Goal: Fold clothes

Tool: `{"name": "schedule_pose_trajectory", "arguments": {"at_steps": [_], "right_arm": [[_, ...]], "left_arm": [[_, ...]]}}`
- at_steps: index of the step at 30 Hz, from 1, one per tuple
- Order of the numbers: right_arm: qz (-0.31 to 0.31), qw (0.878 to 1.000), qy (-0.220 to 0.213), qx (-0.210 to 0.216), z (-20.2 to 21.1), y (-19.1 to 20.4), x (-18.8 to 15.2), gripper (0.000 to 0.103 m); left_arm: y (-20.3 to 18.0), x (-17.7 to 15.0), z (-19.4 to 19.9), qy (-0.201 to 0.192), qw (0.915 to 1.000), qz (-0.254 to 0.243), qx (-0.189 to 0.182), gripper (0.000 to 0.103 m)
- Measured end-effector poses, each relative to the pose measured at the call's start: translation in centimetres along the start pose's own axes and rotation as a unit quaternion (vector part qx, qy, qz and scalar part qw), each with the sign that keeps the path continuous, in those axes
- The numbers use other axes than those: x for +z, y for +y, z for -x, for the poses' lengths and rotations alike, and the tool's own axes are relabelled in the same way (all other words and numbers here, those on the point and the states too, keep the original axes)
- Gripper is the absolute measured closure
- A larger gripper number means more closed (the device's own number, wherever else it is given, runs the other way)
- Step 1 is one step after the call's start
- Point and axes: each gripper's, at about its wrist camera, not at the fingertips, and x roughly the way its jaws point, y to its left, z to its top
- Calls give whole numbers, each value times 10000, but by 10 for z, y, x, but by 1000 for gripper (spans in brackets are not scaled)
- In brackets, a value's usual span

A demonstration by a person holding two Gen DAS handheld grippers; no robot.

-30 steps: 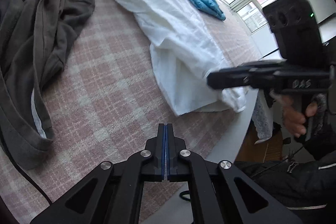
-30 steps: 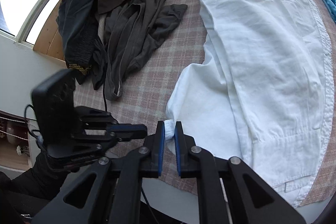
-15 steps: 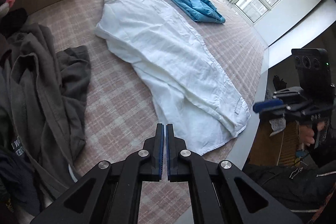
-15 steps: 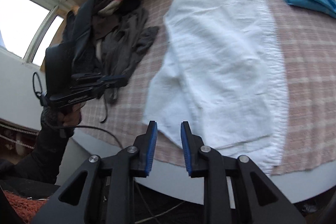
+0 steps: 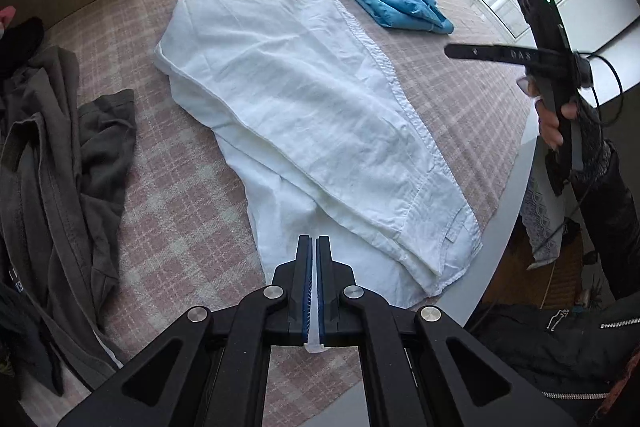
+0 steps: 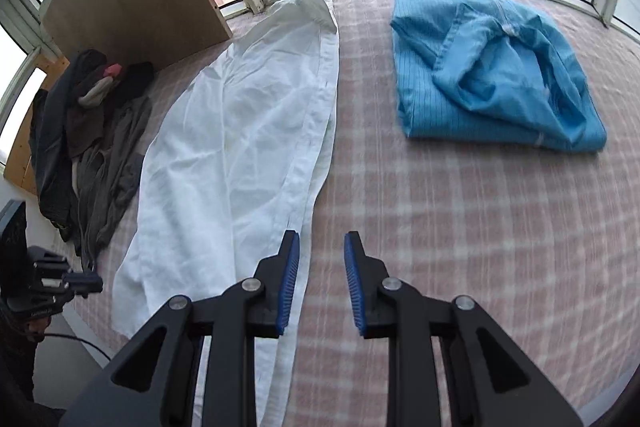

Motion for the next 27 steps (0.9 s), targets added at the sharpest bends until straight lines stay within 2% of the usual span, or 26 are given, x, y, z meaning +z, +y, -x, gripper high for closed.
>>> {"name": "schedule_pose_trajectory", "arguments": {"at_steps": [3, 5, 8, 13, 16, 19, 23, 27], "right_arm": [[100, 9999, -58, 56, -21, -14, 60, 78], [130, 9999, 12, 45, -40, -16, 97, 69], [339, 9994, 49, -17, -67, -13, 141, 68], [585, 9976, 346, -116, -113, -17, 183, 68], [627, 9972, 400, -85, -133, -21, 198, 68], [572, 9970, 489, 173, -150, -24, 215, 68], [606, 9956, 559, 444, -164, -22, 223, 65], [666, 9936, 606, 681, -177, -19, 229, 64]], "left_arm": [[-3, -4, -5, 20, 9995, 308, 85, 103], [-4, -10, -7, 43, 9985, 525, 163, 103], [-1, -23, -1, 7, 9952, 916, 331, 103], [22, -53, 48, -254, 9797, 1749, 947, 103], [26, -57, 64, -265, 9732, 1974, 1148, 103], [19, -41, 60, -193, 9744, 1920, 1150, 103], [5, -6, 44, -102, 9809, 1705, 934, 103], [-5, 45, 32, -64, 9874, 1242, 980, 102]]}}
